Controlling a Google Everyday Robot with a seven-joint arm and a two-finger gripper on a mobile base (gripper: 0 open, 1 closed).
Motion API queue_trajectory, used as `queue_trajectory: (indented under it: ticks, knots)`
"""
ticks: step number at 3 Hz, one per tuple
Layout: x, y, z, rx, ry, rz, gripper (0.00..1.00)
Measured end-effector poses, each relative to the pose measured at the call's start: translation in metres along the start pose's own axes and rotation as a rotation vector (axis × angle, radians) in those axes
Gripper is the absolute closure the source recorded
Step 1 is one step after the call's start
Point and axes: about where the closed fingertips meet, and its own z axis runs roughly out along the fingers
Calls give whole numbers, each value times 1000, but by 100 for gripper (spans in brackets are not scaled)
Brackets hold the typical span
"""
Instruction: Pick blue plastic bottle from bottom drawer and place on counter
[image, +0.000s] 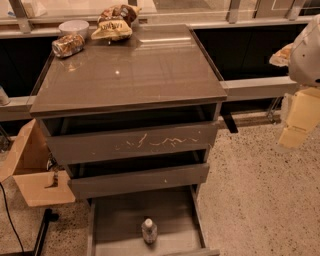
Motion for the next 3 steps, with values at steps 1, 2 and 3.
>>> queue_trajectory:
  ticks: [1,2,3]
  knots:
    - [0,0,0,0,0,0,0]
    - [-2,3,13,8,2,-4,0]
    - [-1,18,48,3,14,18,0]
